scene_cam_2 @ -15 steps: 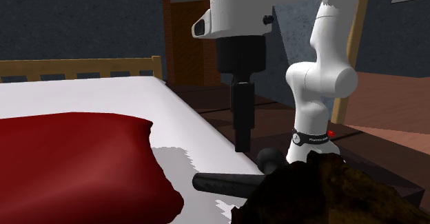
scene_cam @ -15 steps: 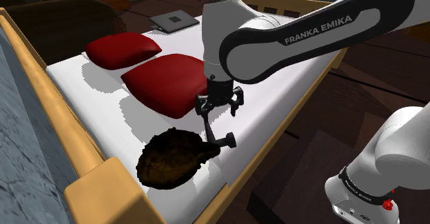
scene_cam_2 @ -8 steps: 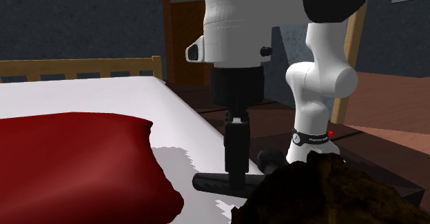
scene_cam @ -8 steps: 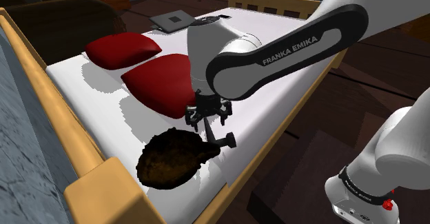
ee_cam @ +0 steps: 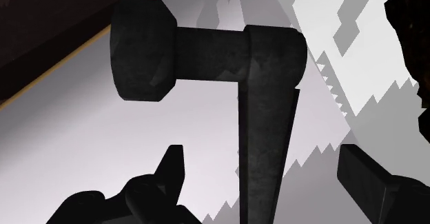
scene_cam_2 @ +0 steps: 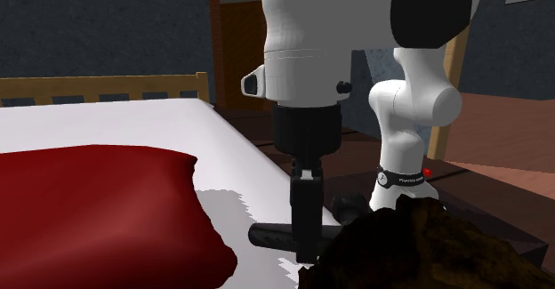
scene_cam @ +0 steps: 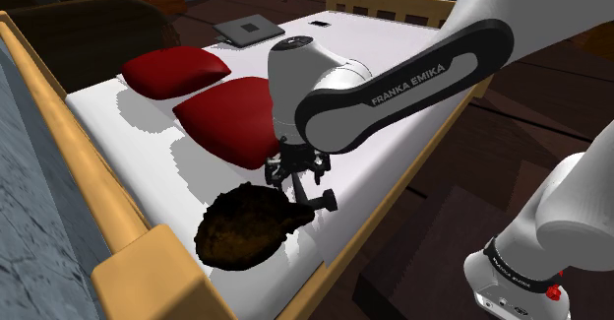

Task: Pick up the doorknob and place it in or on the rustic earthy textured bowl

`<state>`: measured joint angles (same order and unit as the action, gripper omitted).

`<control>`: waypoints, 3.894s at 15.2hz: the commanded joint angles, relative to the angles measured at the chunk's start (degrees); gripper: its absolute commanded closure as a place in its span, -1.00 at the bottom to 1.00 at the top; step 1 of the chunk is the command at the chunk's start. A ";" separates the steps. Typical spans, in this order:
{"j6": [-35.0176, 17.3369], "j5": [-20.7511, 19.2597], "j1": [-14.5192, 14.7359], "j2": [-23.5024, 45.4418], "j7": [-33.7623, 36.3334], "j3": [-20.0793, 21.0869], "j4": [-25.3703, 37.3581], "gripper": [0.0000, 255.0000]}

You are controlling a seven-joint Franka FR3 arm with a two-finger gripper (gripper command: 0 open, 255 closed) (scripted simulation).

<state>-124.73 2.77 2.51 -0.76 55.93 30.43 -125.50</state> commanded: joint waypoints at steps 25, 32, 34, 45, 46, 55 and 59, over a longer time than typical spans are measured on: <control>9.95 2.06 -0.23 -4.26 -1.36 -0.58 6.18 1.00; 15.31 2.54 -0.36 -5.58 -1.64 -0.94 10.35 1.00; 16.85 2.61 -0.40 -5.84 -1.67 -1.03 11.66 1.00; 24.65 2.60 -0.60 -6.25 -1.51 -1.36 19.09 1.00; 24.73 1.99 -0.04 -4.84 0.19 -0.40 20.51 1.00; 27.65 -7.32 7.90 11.39 16.08 6.54 37.30 1.00; 31.02 -12.95 14.42 20.47 22.38 7.49 48.10 1.00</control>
<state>-94.47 -8.95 15.50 17.78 76.93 37.76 -79.74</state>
